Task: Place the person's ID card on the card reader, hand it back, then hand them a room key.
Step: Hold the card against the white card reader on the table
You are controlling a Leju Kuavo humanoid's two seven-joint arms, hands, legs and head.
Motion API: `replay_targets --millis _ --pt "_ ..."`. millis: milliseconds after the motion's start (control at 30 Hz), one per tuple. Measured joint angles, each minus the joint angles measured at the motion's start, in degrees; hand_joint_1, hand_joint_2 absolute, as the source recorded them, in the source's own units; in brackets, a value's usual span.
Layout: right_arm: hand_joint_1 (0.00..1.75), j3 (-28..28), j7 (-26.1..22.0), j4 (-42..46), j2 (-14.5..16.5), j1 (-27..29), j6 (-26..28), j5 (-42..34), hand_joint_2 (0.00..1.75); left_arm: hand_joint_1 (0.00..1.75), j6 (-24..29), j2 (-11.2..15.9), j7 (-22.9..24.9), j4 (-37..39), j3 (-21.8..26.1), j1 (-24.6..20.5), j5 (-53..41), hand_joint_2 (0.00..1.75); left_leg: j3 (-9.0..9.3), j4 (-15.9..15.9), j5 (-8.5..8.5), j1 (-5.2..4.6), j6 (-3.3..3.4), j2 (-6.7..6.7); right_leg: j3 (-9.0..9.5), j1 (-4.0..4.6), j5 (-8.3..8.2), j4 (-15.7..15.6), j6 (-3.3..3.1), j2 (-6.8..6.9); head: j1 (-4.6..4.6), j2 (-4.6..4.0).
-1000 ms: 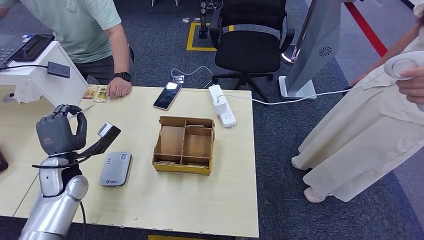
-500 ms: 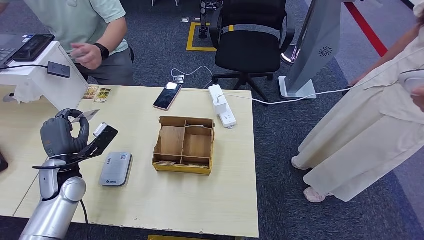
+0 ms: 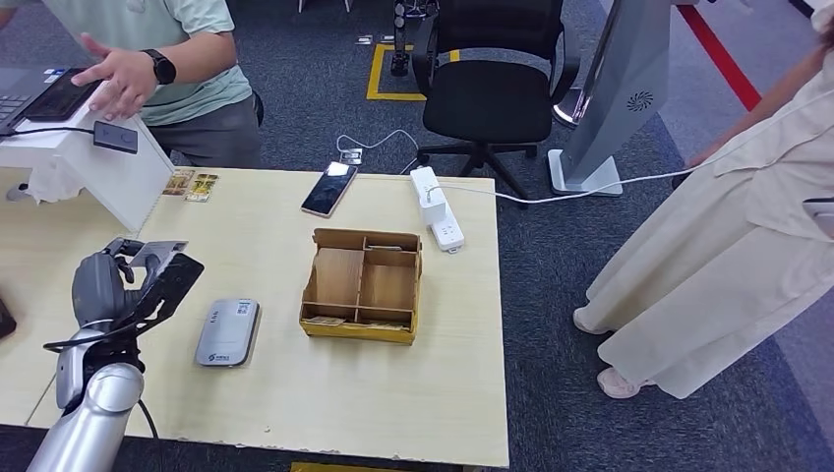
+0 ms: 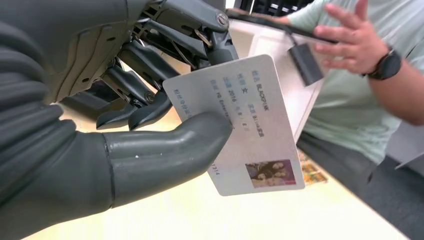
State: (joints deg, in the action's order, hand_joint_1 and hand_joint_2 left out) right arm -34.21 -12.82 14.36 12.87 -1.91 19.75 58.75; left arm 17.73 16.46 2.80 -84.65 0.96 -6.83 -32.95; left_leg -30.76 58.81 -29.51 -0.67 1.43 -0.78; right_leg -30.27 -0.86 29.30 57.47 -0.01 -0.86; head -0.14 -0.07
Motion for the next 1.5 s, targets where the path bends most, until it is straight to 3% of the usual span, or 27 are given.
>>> replay_targets --millis 533,767,1033,1500 --pt "0.00 0.00 -0.96 -0.02 -0.01 0.03 0.61 -0.56 1.75 1.75 -10.59 2.78 4.13 -2.23 2.03 5.28 1.64 1.75 0.00 0.00 0.00 0.02 0.00 -0.01 0.01 0.02 0.00 0.00 0.00 0.02 0.00 0.00" --pt "0.00 -0.01 -1.65 -0.09 -0.02 0.34 0.78 -0.54 1.75 1.75 -14.25 3.55 2.77 -2.99 2.04 7.35 4.04 1.75 0.00 0.00 0.00 0.02 0.00 -0.01 0.01 0.02 0.00 0.00 0.00 0.02 0.00 0.00" --pt "0.00 0.00 -1.77 -0.11 -0.16 0.31 0.54 -0.20 1.75 1.75 -17.61 4.02 1.18 -4.32 2.08 7.64 8.57 1.75 0.00 0.00 0.00 0.02 0.00 -0.01 0.01 0.02 0.00 0.00 0.00 0.03 0.00 0.00" --pt "0.00 0.23 -1.71 -0.11 -0.86 -0.15 -0.51 0.50 1.75 1.75 -25.24 8.39 2.18 -5.91 2.02 7.89 11.09 1.75 0.00 0.00 0.00 0.05 0.00 -0.01 0.01 0.06 0.00 0.00 -0.01 0.03 0.00 0.01"
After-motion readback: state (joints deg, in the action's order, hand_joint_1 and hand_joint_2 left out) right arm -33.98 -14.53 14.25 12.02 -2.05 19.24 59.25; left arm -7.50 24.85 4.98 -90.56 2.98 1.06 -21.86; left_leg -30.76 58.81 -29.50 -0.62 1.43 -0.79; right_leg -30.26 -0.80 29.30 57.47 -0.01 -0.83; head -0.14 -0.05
